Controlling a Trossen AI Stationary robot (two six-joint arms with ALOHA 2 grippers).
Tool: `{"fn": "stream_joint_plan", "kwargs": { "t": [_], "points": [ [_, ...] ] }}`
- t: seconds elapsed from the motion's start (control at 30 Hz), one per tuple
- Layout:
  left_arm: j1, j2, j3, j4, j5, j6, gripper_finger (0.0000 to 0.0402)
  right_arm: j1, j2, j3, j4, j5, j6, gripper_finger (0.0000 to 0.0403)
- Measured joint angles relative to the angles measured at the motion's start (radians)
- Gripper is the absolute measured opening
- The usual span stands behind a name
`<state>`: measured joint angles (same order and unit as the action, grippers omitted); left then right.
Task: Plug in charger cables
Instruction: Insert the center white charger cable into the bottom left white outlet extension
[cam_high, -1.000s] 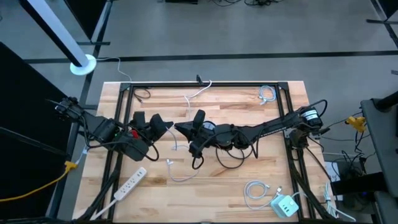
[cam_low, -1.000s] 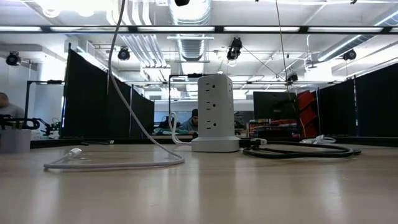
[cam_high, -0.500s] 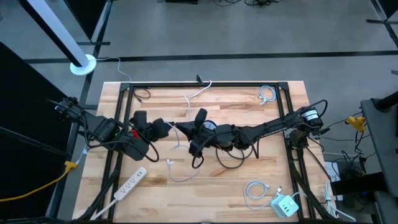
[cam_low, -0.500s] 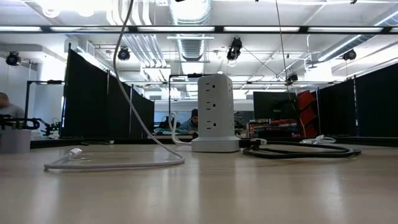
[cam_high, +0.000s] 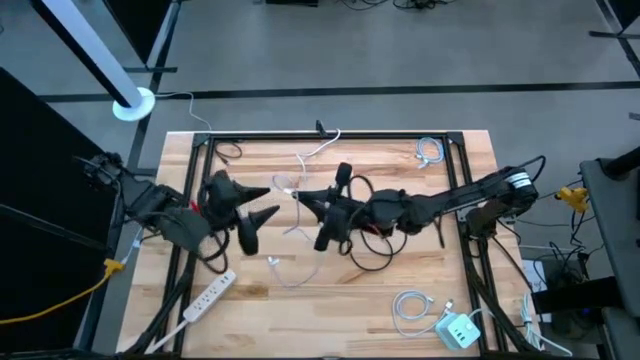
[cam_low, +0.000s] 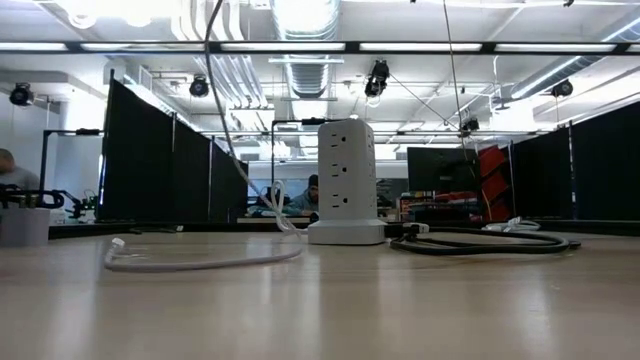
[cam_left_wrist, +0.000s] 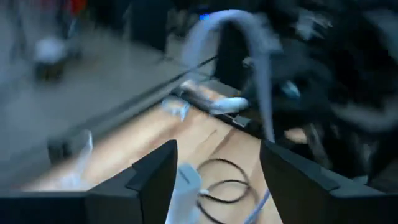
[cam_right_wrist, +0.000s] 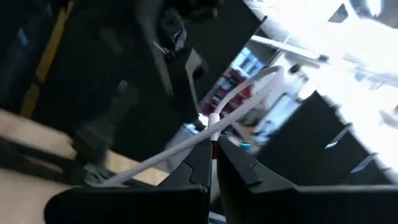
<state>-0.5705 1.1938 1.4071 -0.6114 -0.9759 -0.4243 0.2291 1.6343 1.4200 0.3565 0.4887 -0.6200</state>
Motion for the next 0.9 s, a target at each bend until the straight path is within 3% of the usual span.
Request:
{"fn": "stream_joint_plan", "kwargs": {
  "t": [0.13,0.23,0.47,0.73,0.9],
  "points": [
    [0.000,0.022,0.000,0.151,0.034,0.411,0.0211,0.000,-0.024,0.000,-0.063,-0.062,0.124,0.0000],
    [0.002,0.040,0.000,0.176,0.060,0.547,0.0200,0.001,-0.028,0.000,-0.071,-0.071,0.150,0.0000],
    [0.003,0.025,-0.001,0.175,0.054,0.559,0.0165,0.016,-0.044,0.000,-0.066,-0.071,0.176,0.0000],
    [-0.013,-0.043,-0.001,0.066,0.055,0.425,0.0128,0.043,-0.059,0.000,-0.057,-0.088,0.178,0.0000],
    [-0.004,-0.030,-0.001,0.098,0.169,0.409,0.0106,0.050,-0.062,0.000,-0.060,-0.175,0.208,0.0000]
  ]
}}
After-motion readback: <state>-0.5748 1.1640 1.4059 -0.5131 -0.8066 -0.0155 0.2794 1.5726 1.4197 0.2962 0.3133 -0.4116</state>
